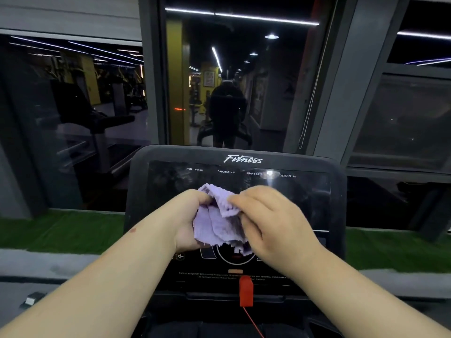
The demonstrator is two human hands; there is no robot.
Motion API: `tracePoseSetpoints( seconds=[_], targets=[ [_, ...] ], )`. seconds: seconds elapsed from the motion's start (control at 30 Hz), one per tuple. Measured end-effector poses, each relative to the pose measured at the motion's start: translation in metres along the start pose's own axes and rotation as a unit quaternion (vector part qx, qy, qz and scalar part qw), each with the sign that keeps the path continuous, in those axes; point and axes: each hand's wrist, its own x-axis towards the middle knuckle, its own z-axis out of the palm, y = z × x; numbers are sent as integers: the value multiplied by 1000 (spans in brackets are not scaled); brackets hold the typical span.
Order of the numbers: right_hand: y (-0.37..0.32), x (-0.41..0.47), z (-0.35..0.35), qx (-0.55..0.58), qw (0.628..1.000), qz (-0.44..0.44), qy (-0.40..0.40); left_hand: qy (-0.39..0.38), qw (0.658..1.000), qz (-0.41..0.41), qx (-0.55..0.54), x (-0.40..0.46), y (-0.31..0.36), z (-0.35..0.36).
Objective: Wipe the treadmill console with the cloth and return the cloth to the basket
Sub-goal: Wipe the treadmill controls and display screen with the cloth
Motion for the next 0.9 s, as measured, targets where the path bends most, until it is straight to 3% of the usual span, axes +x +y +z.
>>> tracePoseSetpoints(
  seconds=[0.23, 0.43, 0.53, 0.63, 0.7, 0.77, 0.83, 0.9],
  targets=[
    [-7, -22, 9, 41, 998, 11, -44, -19, 999, -18, -45, -12, 2, 7],
    [-15, -17, 0, 74, 985, 24, -156, -54, 998, 8, -21, -17, 7, 11],
    [-16, -15, -4, 132, 983, 62, -115, -33, 998, 42, 29, -18, 4, 14],
    [-11, -15, 1, 132, 977, 168, 27, 43, 978, 132, 154, -19, -1, 15],
    [-7, -9, 2, 169, 933, 316, 41, 22, 968, 149, 199, -22, -2, 15],
    [-6, -1, 5, 282, 848, 447, -36, -10, 967, 166, 192, -28, -1, 18],
    [-2, 2, 13, 438, 747, 495, -72, -6, 970, 182, 162, -30, -1, 21],
    [-1, 3, 17, 483, 715, 504, -35, 23, 970, 198, 140, -28, -1, 22]
  ],
)
